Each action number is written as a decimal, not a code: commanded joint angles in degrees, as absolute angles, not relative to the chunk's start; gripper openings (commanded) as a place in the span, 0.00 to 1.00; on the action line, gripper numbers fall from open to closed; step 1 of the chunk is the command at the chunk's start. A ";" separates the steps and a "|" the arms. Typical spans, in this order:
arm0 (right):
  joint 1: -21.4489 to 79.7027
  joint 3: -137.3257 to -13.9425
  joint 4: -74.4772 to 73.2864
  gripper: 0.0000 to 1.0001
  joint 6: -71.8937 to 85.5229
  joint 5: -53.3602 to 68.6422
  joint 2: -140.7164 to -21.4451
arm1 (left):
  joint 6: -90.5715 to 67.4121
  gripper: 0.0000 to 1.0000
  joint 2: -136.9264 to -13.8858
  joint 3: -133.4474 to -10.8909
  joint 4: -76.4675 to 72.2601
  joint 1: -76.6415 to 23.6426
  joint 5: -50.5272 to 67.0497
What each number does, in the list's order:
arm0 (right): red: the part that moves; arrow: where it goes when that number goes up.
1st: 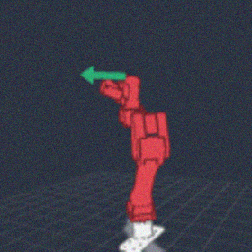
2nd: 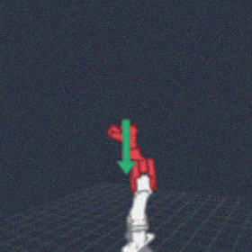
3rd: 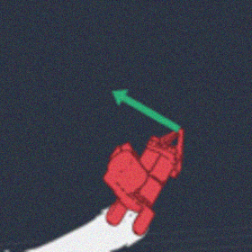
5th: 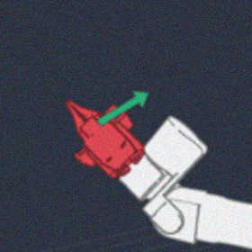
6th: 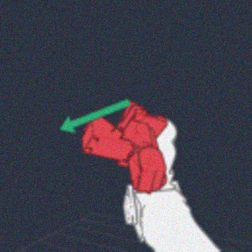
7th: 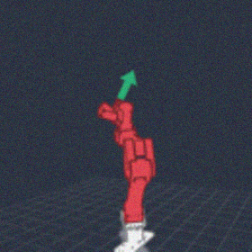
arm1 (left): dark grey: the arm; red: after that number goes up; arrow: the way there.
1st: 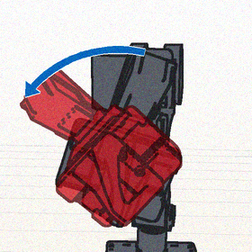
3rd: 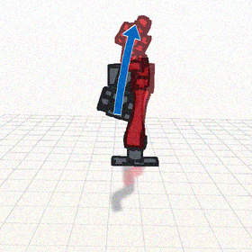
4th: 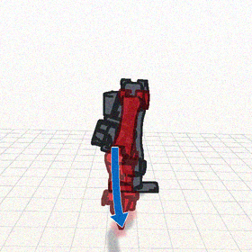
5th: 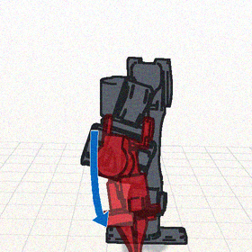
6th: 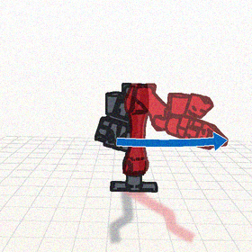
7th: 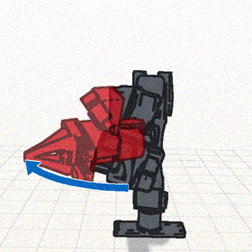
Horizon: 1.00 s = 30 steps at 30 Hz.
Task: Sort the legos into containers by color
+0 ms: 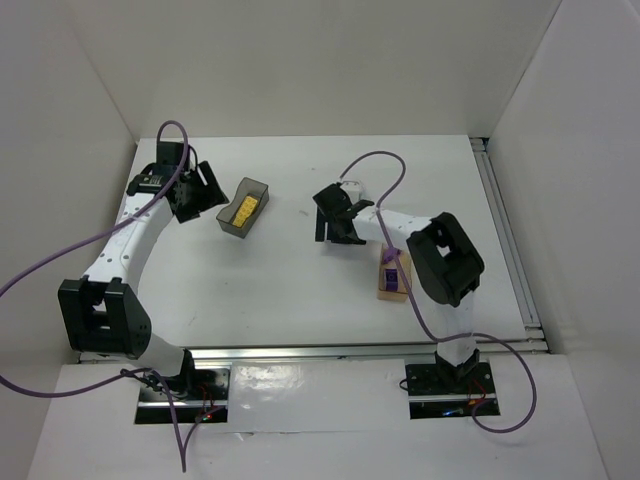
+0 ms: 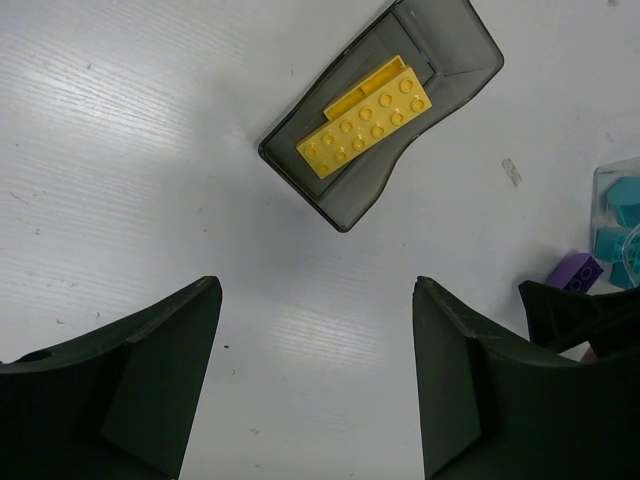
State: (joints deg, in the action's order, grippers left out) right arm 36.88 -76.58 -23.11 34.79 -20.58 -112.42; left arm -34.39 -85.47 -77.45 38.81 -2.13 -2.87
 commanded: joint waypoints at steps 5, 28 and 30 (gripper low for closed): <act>37.00 -82.96 -24.16 0.84 38.23 -25.74 -118.03 | -31.73 0.82 -85.61 -77.26 37.97 -1.67 -4.13; 37.45 -50.72 -26.45 0.19 39.90 -36.82 -75.50 | -33.48 0.82 -83.14 -74.36 36.83 -0.62 -0.01; 35.43 -49.92 -27.06 0.21 39.90 -37.35 -74.79 | -33.49 0.82 -83.14 -74.36 36.83 -0.62 0.00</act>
State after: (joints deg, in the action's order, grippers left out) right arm 37.28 -51.55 -23.83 38.13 -34.28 -75.37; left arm -33.21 -85.38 -74.24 38.39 -0.93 -1.34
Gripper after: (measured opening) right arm 0.441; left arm 0.818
